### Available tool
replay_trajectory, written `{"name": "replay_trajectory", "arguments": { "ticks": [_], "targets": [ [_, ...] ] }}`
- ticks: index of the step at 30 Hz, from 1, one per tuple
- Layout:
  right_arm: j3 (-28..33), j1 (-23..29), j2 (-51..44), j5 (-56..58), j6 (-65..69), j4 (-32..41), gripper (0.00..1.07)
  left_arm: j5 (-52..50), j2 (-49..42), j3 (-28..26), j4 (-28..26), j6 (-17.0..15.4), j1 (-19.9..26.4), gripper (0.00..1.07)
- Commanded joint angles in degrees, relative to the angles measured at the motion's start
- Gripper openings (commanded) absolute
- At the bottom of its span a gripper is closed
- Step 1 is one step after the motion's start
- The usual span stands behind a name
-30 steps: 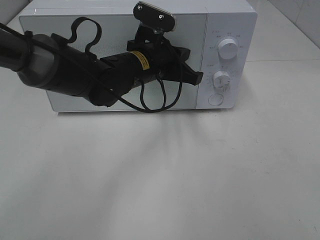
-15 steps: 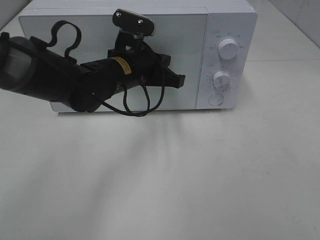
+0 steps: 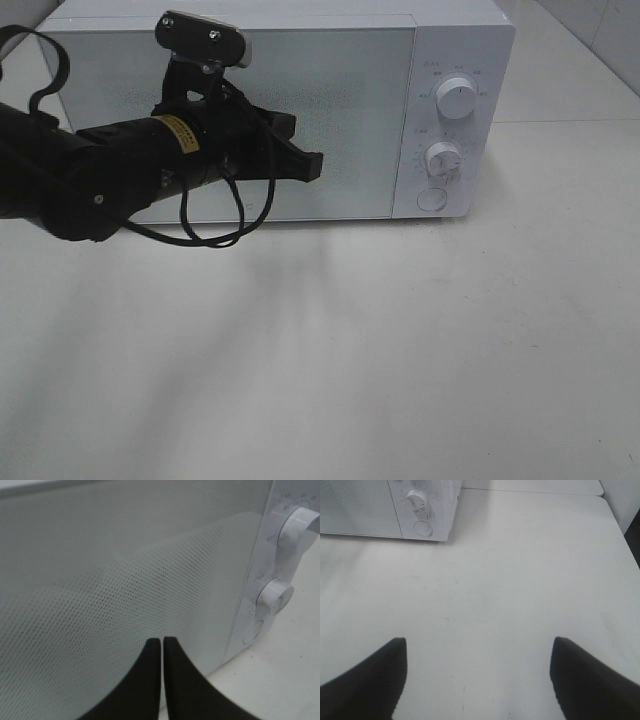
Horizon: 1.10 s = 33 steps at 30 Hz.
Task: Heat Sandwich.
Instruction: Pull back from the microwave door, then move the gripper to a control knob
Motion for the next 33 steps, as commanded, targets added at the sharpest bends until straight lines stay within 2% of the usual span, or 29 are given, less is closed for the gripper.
{"name": "replay_trajectory", "arguments": {
  "ticks": [1,2,3,4,5,6,10,17,22,23,26,29,30,33],
  "targets": [
    [0.11,-0.46,-1.55,-0.29,0.11,0.11,0.76,3.04,-3.61,3.04,-0.23,-0.46,0.0,0.37],
    [0.11,-0.46,-1.55,-0.29,0.11,0.11,0.76,3.04,-3.61,3.04,-0.23,-0.46,0.0,0.37],
    [0.11,-0.46,-1.55,-0.29,0.11,0.11,0.76,3.84,-4.41,4.01,-0.29,-0.46,0.0,0.5],
    [0.11,-0.46,-1.55,-0.29,0.11,0.11,0.76,4.81,-5.39,4.87,-0.63,-0.46,0.0,0.68],
    [0.11,-0.46,-1.55,-0.29,0.11,0.11,0.76,7.79,-7.1,5.84,-0.92,-0.06,0.0,0.96],
    [0.11,-0.46,-1.55,-0.29,0.11,0.11,0.76,9.74,-8.14,6.19,-0.92,0.0,0.17,1.06],
    [0.11,-0.46,-1.55,-0.29,0.11,0.11,0.76,17.36,-11.69,6.53,-0.74,0.23,1.43,1.01],
    [0.11,-0.46,-1.55,-0.29,0.11,0.11,0.76,30.83,-17.25,6.53,-0.63,1.43,3.15,1.01],
    [0.11,-0.46,-1.55,-0.29,0.11,0.11,0.76,40.16,-21.37,6.36,-0.97,0.92,8.14,1.01],
    [0.11,-0.46,-1.55,-0.29,0.11,0.11,0.76,43.32,-23.09,6.36,-1.09,0.92,10.89,1.01],
    [0.11,-0.46,-1.55,-0.29,0.11,0.11,0.76,46.47,-24.64,6.36,-1.09,0.92,13.58,1.01],
    [0.11,-0.46,-1.55,-0.29,0.11,0.11,0.76,51.51,-27.67,6.36,-1.09,0.92,18.96,1.01],
    [0.11,-0.46,-1.55,-0.29,0.11,0.11,0.76,51.51,-27.67,6.36,-1.09,0.92,18.96,1.01],
    [0.11,-0.46,-1.55,-0.29,0.11,0.11,0.76,55.75,-30.54,6.36,-1.72,0.8,24.58,1.01]
  ]
}}
